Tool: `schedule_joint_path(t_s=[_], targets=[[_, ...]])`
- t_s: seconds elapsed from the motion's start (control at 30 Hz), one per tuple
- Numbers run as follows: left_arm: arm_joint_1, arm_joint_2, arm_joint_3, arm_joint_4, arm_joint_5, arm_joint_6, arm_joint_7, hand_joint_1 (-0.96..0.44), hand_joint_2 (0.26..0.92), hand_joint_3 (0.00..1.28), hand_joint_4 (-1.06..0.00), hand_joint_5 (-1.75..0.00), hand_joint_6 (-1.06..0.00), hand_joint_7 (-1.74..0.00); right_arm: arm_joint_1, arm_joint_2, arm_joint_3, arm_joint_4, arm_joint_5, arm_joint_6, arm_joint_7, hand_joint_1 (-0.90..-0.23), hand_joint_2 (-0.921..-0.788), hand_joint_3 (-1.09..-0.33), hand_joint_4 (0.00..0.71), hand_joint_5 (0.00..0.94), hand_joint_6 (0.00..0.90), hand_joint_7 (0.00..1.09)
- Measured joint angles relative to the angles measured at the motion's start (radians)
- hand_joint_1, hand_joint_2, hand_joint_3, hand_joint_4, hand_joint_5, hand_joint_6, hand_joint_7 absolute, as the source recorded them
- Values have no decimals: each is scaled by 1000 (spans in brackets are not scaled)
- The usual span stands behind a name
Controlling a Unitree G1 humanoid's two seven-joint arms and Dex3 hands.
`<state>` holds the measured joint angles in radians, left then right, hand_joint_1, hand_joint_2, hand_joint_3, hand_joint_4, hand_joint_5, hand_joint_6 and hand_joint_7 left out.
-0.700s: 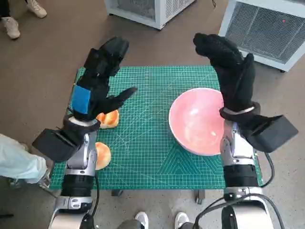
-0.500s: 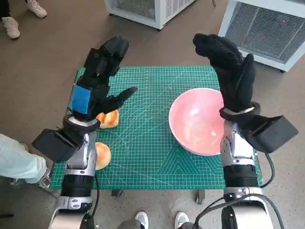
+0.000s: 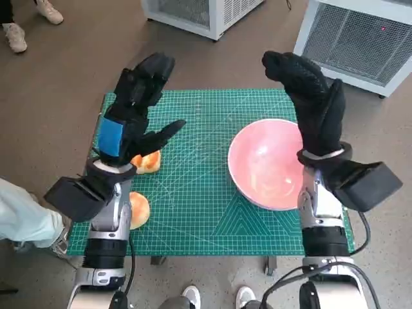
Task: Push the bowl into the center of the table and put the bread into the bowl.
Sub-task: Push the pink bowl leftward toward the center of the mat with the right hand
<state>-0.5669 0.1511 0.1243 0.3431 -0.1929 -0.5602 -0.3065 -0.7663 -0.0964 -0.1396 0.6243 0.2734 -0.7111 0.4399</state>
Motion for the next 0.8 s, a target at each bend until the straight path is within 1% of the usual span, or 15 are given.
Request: schedule_joint_path(t_s=[0.37, 0.53, 0.67, 0.77, 0.8], targets=[[5, 0, -1, -3, 1, 0, 0, -218, 921, 181, -328, -2, -104, -562, 3, -1, -1, 2, -1, -5, 0, -708, -921, -726, 216, 1, 72, 480], [5, 0, -1, -3, 1, -2, 0, -219, 921, 180, -328, -2, -104, -561, 3, -9, -11, 12, 3, -7, 6, -695, -921, -714, 222, 4, 79, 479], [6, -1, -1, -1, 1, -7, 0, -219, 921, 179, -328, -2, -105, -560, 3, -28, -35, 43, 18, -23, 20, -692, -921, -700, 229, 4, 106, 441], [10, -1, -1, 0, 2, -11, 0, -219, 921, 179, -328, -2, -105, -560, 2, -53, -60, 86, 28, -46, 30, -695, -921, -694, 232, 4, 117, 424], [11, -2, -1, 1, 2, -14, 0, -220, 921, 179, -328, -2, -105, -560, 2, -62, -69, 103, 30, -55, 31, -697, -921, -692, 233, 3, 129, 402]])
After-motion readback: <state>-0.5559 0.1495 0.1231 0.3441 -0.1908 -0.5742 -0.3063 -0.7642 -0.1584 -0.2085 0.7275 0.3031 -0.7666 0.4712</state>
